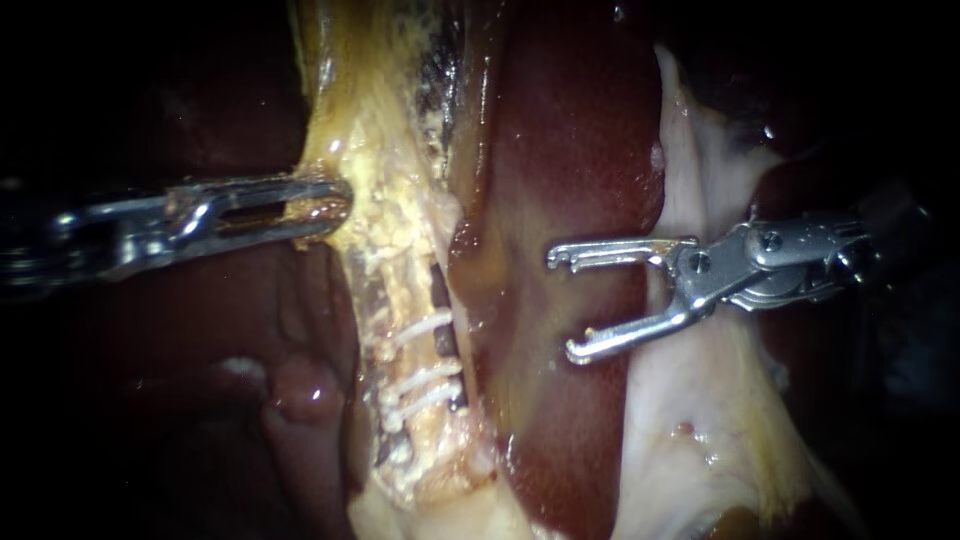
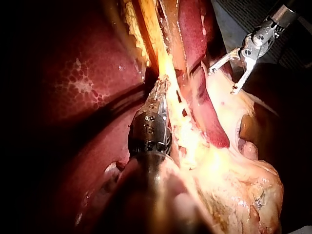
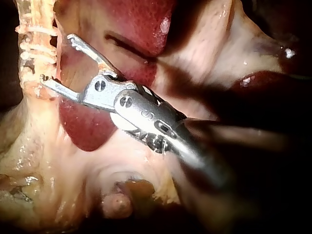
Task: Going back third clip left tube
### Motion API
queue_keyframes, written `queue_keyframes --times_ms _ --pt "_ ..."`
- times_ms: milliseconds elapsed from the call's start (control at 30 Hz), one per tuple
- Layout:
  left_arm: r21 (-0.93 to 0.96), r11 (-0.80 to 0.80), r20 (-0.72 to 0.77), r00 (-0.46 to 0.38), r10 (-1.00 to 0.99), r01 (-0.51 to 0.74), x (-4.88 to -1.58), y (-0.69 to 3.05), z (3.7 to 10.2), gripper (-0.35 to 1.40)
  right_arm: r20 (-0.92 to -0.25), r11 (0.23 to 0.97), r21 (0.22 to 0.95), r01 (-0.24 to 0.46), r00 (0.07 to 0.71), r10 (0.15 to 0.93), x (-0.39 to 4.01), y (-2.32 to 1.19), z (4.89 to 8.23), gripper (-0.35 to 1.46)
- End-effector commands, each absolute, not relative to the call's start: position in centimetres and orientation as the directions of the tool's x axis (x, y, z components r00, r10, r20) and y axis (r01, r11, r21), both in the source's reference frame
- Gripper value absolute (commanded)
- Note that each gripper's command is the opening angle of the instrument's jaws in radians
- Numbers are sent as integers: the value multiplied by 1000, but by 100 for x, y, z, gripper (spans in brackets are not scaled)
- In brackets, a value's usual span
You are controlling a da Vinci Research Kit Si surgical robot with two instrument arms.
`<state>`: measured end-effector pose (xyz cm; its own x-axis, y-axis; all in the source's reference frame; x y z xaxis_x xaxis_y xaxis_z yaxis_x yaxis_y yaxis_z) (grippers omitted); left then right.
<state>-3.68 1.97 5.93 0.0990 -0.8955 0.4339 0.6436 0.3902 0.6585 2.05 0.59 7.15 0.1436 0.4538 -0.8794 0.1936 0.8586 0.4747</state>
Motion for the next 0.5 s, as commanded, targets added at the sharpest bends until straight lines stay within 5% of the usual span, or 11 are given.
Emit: queue_keyframes --times_ms 33,500 --pt "659 390 433 99 -896 644 -370 198 595 -35 -880 859 474 194 143 454 205 60 714 60" --pt "659 390 430 104 -897 643 -375 197 597 -35 -885 863 465 195 139 445 206 60 706 60"
